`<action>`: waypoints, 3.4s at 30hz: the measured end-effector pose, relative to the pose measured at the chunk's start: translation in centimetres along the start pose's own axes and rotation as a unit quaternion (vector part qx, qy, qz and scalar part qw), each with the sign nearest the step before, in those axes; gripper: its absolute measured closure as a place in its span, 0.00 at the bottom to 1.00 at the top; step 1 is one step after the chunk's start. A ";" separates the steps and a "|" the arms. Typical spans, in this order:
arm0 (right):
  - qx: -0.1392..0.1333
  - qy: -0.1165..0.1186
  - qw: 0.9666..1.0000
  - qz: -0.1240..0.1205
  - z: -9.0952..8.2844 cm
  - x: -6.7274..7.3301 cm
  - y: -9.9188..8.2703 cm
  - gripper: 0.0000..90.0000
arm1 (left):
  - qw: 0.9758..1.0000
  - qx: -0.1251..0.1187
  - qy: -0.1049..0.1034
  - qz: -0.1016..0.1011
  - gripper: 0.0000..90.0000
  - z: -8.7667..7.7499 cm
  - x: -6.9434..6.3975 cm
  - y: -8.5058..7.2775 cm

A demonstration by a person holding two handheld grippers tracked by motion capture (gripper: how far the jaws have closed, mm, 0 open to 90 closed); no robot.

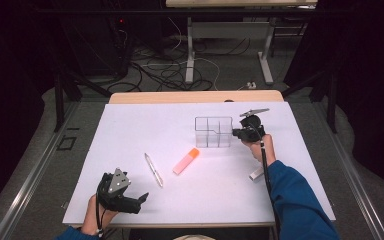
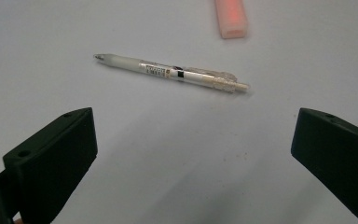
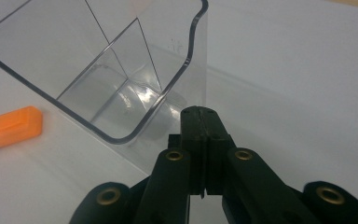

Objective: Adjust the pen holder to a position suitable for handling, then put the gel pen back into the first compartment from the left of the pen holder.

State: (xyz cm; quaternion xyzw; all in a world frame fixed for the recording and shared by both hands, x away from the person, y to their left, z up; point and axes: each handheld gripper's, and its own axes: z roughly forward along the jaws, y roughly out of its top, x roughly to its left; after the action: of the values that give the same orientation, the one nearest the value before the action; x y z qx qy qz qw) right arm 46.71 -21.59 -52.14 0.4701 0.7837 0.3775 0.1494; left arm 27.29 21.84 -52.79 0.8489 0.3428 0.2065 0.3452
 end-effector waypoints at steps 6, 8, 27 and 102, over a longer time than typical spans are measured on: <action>-0.002 0.005 1.000 -0.007 0.4 0.6 0.2 1.00 | 1.000 0.000 0.000 -0.001 0.00 0.0 0.0 0.0; -0.003 0.007 1.000 -0.009 0.7 0.8 0.3 1.00 | 1.000 0.004 -0.001 -0.001 0.00 0.0 0.0 0.0; -0.012 0.024 0.999 -0.022 2.6 3.5 1.3 1.00 | 1.000 0.001 -0.003 -0.001 0.01 0.1 0.0 0.0; 0.002 0.096 0.990 -0.101 -10.9 6.2 -9.5 0.00 | 0.998 0.042 -0.038 0.005 0.64 1.5 -1.6 0.7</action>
State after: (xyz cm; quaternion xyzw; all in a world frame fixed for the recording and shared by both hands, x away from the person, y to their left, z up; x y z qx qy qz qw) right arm 31.15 -23.87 -51.06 0.3508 0.8384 0.4025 0.1096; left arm 27.41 19.60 -53.47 0.8715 0.3339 0.1612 0.3210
